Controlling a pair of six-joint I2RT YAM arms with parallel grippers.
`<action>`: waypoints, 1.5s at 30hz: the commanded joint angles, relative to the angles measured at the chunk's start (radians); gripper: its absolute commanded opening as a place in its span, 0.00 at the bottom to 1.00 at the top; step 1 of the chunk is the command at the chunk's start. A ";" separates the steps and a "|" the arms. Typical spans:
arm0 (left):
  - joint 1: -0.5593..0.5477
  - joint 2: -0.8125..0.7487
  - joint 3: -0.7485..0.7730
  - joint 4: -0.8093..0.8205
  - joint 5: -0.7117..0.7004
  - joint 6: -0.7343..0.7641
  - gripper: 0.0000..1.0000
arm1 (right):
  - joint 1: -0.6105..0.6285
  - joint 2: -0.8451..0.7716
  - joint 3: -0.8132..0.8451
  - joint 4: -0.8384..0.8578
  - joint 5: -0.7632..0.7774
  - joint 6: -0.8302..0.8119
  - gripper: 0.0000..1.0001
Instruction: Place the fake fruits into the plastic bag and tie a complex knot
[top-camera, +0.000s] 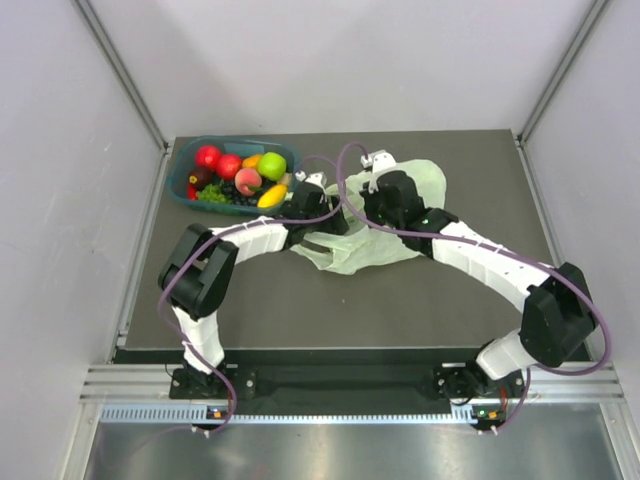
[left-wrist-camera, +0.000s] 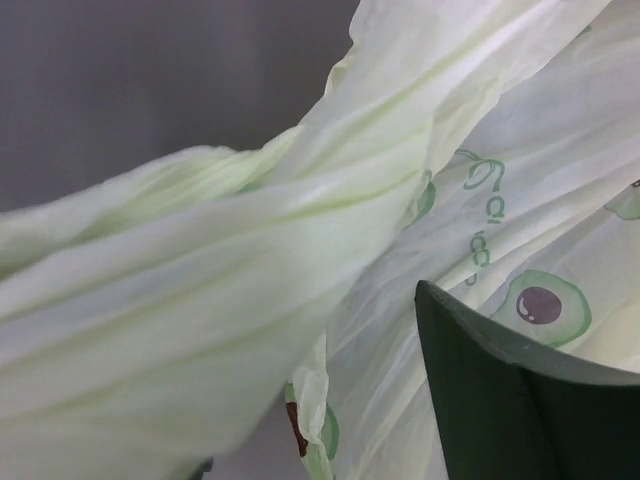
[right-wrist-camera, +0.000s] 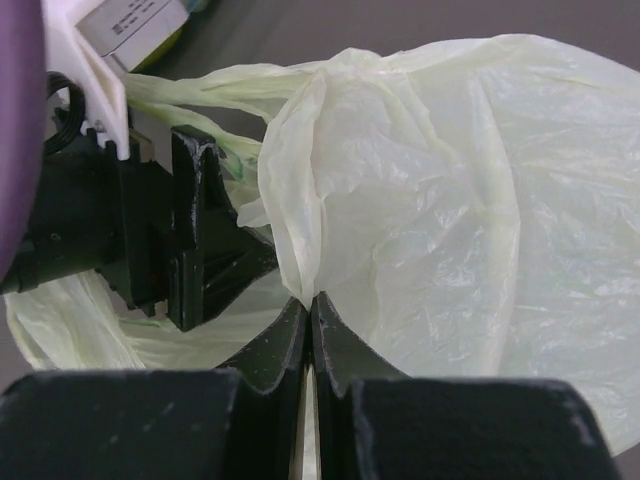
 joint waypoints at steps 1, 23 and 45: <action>0.002 0.047 0.084 0.012 0.050 0.022 0.68 | 0.003 -0.048 -0.016 0.017 -0.020 0.023 0.00; 0.077 0.167 0.224 -0.102 0.064 0.118 0.00 | -0.240 -0.377 -0.125 -0.077 -0.101 0.058 0.00; 0.103 -0.149 0.333 -0.462 0.118 0.253 0.80 | -0.240 -0.015 0.104 -0.140 0.069 0.086 0.00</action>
